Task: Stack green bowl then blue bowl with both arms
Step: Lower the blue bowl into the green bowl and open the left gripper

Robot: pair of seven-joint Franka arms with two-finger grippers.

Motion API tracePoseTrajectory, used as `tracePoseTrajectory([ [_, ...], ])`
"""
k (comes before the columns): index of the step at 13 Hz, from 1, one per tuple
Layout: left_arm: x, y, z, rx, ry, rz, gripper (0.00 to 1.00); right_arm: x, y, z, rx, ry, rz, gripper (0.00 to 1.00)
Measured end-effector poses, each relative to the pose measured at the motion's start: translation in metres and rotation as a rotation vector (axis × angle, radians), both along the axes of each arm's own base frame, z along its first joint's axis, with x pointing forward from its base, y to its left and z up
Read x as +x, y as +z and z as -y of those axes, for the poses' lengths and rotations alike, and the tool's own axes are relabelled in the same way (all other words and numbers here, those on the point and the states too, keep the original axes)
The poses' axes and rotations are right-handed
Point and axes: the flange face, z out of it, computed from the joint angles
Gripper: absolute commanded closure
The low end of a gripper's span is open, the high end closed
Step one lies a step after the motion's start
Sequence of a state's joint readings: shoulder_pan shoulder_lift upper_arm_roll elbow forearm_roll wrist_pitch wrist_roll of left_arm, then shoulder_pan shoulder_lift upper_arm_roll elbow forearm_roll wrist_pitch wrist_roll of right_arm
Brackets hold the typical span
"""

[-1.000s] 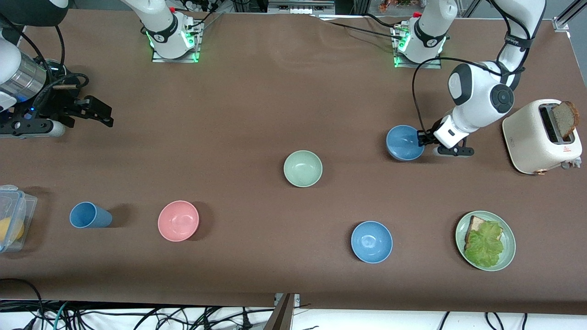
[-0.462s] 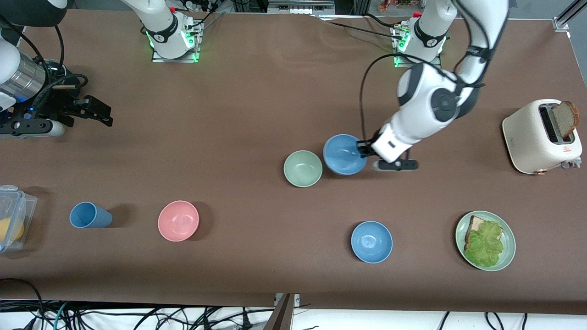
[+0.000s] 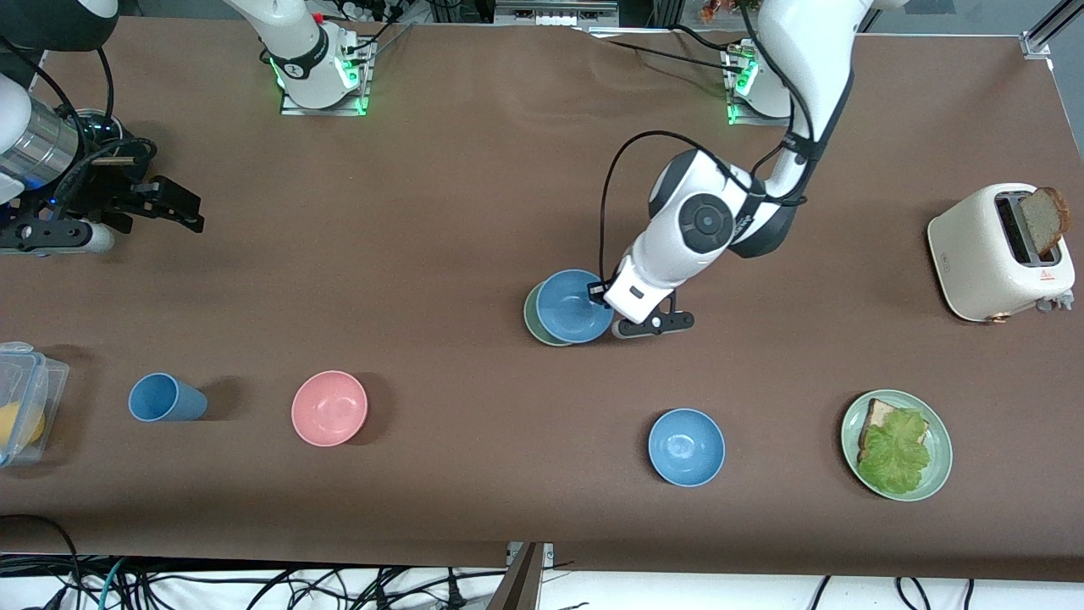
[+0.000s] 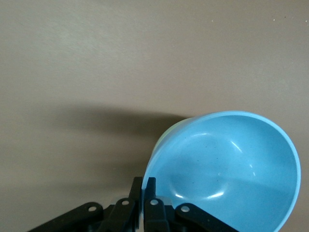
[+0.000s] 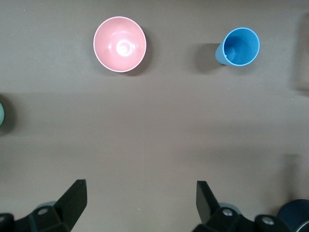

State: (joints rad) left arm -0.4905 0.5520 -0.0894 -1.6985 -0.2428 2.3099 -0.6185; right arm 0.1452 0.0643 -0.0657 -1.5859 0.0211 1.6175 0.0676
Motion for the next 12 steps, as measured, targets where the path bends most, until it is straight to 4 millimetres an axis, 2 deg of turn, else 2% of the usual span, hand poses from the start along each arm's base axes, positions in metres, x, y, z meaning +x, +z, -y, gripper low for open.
tracePoseTrajectory([
  [3, -0.007, -0.018, 0.021, 0.013, 0.013, -0.023, 1.00, 0.000, -0.001, 0.001, 0.000, -0.002, -0.002, 0.00],
  [8, -0.007, -0.022, 0.022, 0.043, -0.003, -0.008, 0.98, 0.001, -0.003, 0.001, -0.001, -0.001, -0.006, 0.00],
  [9, -0.006, -0.022, 0.020, 0.045, -0.001, -0.006, 0.80, 0.001, -0.003, 0.001, -0.001, -0.001, -0.007, 0.00],
  [12, -0.001, -0.021, 0.015, 0.049, 0.009, 0.000, 0.00, 0.001, -0.003, 0.001, -0.001, -0.001, -0.008, 0.00],
])
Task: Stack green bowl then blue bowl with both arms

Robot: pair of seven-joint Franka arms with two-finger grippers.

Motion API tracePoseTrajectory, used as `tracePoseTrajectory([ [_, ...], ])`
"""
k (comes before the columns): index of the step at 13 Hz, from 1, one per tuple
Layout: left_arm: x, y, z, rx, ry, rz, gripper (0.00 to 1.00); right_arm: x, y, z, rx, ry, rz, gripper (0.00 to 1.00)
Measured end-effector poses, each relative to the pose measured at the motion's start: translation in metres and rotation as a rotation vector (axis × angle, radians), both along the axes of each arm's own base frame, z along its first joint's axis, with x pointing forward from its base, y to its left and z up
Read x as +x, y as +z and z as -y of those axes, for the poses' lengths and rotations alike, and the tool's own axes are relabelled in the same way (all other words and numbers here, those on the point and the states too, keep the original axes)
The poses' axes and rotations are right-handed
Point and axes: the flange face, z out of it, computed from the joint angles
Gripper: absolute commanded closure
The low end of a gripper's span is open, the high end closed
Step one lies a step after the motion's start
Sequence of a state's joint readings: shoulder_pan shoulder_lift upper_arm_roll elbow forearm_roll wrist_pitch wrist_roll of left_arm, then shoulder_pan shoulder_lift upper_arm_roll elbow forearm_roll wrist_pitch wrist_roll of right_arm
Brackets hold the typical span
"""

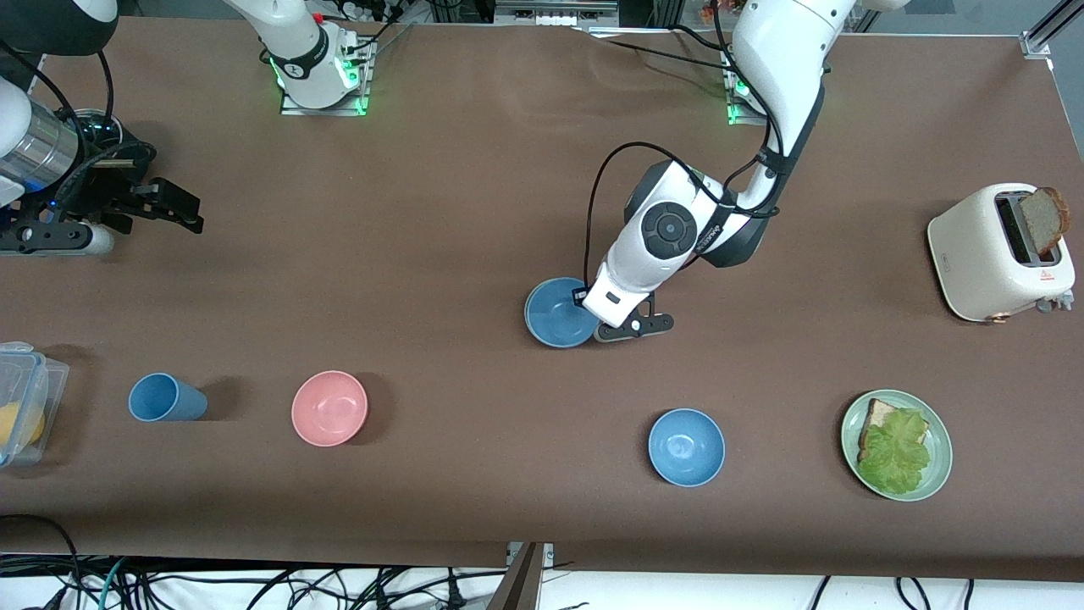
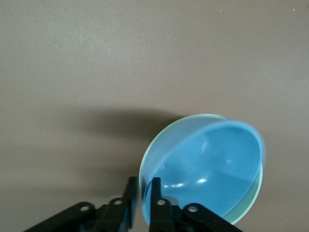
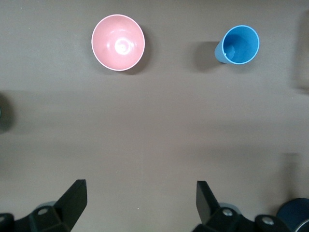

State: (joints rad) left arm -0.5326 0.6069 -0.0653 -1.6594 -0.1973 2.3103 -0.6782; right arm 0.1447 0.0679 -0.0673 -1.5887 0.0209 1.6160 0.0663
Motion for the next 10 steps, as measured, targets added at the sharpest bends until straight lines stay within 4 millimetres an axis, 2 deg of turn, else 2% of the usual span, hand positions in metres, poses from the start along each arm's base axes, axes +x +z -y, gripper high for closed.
tracePoseTrajectory([
  [3, 0.011, 0.018, 0.002, -0.013, 0.009, 0.023, 0.00, 0.000, -0.001, 0.000, 0.000, 0.000, -0.002, 0.00],
  [5, 0.022, 0.043, -0.002, 0.003, 0.006, -0.006, 0.00, 0.000, -0.002, 0.000, -0.001, 0.000, -0.004, 0.00],
  [6, 0.030, 0.062, -0.010, 0.020, 0.010, -0.028, 0.00, 0.000, -0.002, 0.000, -0.002, 0.000, -0.004, 0.00],
  [8, 0.051, 0.107, -0.040, 0.038, 0.019, -0.049, 0.00, 0.000, -0.002, 0.000, -0.002, 0.000, -0.005, 0.00],
  [10, 0.067, 0.152, -0.084, 0.027, -0.033, -0.035, 0.00, 0.000, -0.002, 0.000, -0.002, 0.000, -0.005, 0.00],
])
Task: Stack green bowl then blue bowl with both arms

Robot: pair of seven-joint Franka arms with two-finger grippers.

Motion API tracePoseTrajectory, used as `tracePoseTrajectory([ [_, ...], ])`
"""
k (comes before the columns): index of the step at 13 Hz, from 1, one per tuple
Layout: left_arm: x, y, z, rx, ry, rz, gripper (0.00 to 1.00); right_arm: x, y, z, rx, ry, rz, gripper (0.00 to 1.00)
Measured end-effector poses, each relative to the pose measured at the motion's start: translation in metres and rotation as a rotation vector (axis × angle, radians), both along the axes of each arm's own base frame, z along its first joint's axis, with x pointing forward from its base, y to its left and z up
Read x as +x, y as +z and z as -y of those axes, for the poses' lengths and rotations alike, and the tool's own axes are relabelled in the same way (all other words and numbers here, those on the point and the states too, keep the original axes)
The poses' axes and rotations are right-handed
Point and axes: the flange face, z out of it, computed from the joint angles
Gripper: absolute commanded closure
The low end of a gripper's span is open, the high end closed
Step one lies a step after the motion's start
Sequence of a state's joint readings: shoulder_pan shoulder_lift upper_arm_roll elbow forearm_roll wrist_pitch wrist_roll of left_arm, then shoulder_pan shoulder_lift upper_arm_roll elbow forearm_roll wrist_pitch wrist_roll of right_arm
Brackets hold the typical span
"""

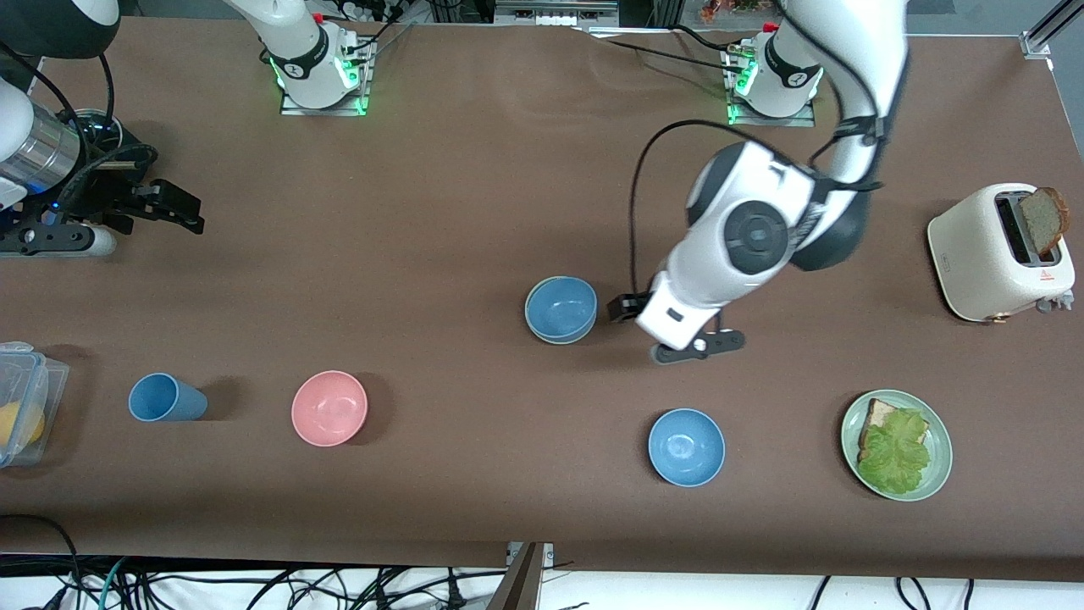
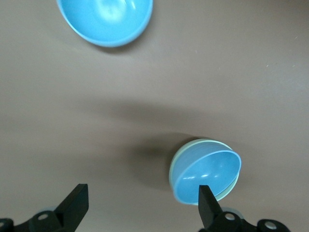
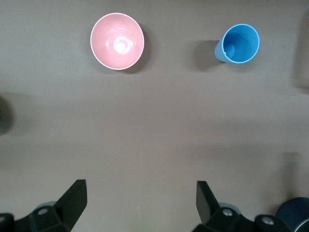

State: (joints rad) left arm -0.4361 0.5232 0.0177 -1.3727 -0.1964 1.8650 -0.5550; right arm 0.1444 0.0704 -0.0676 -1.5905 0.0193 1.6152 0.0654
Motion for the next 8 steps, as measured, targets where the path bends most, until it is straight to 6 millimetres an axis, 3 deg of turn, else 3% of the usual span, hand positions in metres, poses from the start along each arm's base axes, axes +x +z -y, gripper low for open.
tracePoseTrajectory([
  [3, 0.006, 0.056, -0.073, -0.009, -0.049, -0.003, 0.00, 0.000, 0.000, 0.000, -0.001, 0.001, 0.000, 0.00],
  [6, -0.001, 0.096, -0.150, 0.027, -0.151, -0.049, 0.00, 0.000, 0.000, 0.001, -0.008, 0.003, 0.000, 0.00],
  [8, -0.007, 0.130, -0.179, 0.068, -0.191, -0.072, 0.00, 0.000, 0.000, 0.001, -0.010, 0.023, 0.001, 0.00],
])
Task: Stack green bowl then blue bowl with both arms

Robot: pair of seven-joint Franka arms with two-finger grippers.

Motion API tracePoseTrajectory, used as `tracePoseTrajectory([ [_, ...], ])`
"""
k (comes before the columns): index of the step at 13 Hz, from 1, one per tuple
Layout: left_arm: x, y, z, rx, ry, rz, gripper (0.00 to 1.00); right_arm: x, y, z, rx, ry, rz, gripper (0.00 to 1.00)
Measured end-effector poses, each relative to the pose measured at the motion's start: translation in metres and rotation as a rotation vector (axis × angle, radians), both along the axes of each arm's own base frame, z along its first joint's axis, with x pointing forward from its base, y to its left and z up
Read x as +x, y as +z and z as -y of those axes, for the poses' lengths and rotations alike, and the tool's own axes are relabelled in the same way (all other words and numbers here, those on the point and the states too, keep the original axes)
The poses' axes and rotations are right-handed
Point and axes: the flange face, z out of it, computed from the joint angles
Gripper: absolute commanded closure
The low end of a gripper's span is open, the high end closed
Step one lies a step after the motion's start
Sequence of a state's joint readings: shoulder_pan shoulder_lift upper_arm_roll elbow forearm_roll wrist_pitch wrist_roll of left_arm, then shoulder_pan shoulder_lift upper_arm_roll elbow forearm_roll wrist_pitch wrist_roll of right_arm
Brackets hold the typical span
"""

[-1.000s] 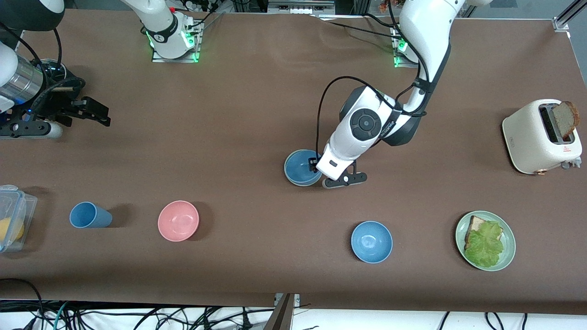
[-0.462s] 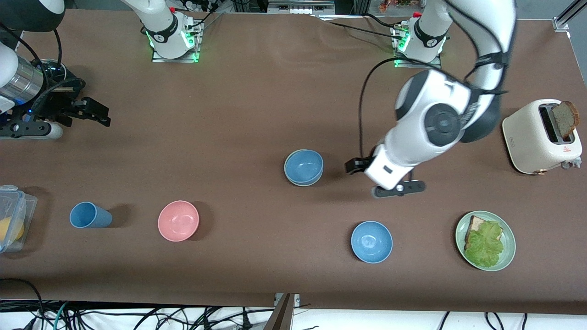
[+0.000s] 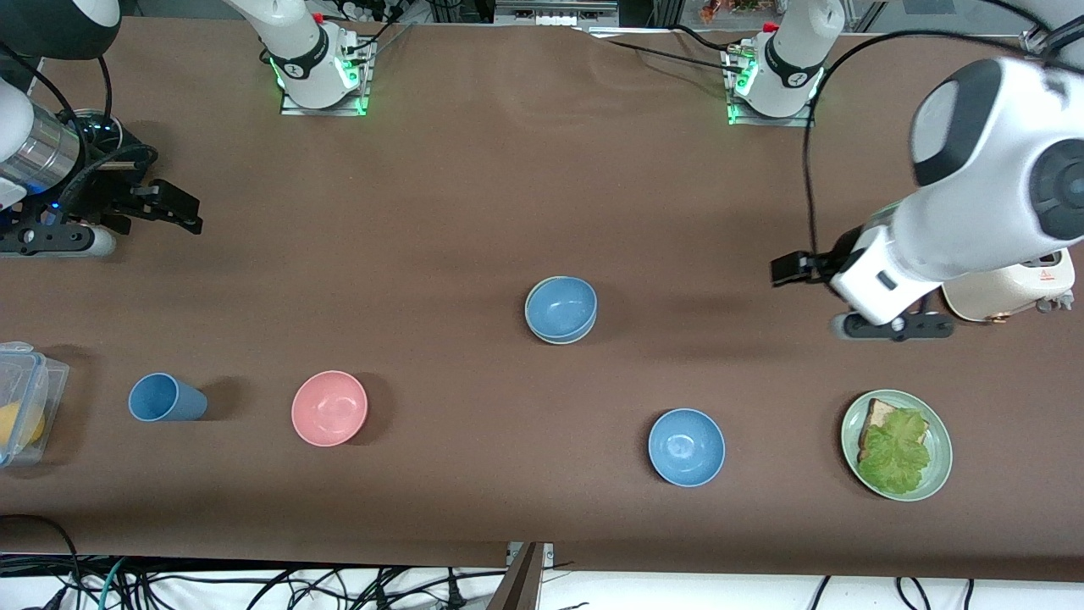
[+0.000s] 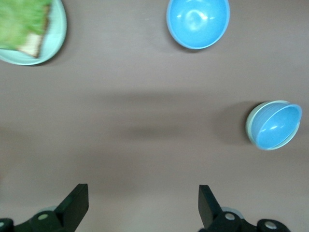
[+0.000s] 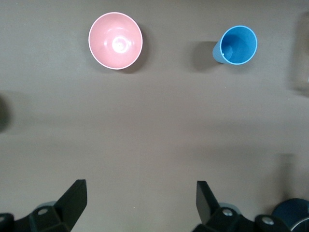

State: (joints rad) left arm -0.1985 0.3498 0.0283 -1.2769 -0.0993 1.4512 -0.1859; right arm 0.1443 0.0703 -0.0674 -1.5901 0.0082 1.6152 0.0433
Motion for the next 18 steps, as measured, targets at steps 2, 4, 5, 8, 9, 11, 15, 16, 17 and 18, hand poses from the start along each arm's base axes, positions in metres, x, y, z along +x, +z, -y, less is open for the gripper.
tracePoseTrajectory([
  [2, -0.002, 0.021, -0.024, 0.011, -0.030, 0.009, 0.00, 0.000, 0.001, 0.000, -0.001, 0.018, 0.003, 0.00],
  [4, -0.004, 0.029, -0.050, 0.006, -0.020, 0.004, 0.00, 0.000, 0.001, 0.001, -0.009, 0.023, 0.005, 0.00],
  [5, -0.006, 0.034, -0.061, 0.003, -0.009, 0.005, 0.00, 0.000, 0.002, 0.000, -0.012, 0.025, 0.005, 0.00],
  [8, -0.016, 0.054, -0.099, 0.006, 0.035, 0.019, 0.00, 0.000, 0.002, -0.001, -0.013, 0.030, 0.006, 0.00],
  [9, -0.019, 0.052, -0.110, 0.004, 0.046, 0.008, 0.00, 0.000, 0.002, -0.002, -0.013, 0.031, 0.006, 0.00],
  [11, -0.019, 0.035, -0.115, 0.001, 0.051, -0.011, 0.00, 0.000, 0.002, -0.002, -0.014, 0.033, 0.006, 0.00],
  [15, -0.017, 0.010, -0.104, -0.003, 0.037, -0.004, 0.00, 0.000, 0.002, -0.002, -0.014, 0.033, 0.006, 0.00],
  [16, -0.018, 0.010, -0.103, -0.003, 0.036, -0.004, 0.00, 0.000, 0.002, -0.002, -0.014, 0.034, 0.006, 0.00],
  [17, -0.019, 0.010, -0.103, -0.002, 0.036, -0.003, 0.00, 0.000, 0.002, -0.002, -0.014, 0.034, 0.006, 0.00],
  [18, -0.019, 0.010, -0.103, -0.002, 0.036, -0.003, 0.00, 0.000, 0.002, -0.002, -0.014, 0.034, 0.006, 0.00],
])
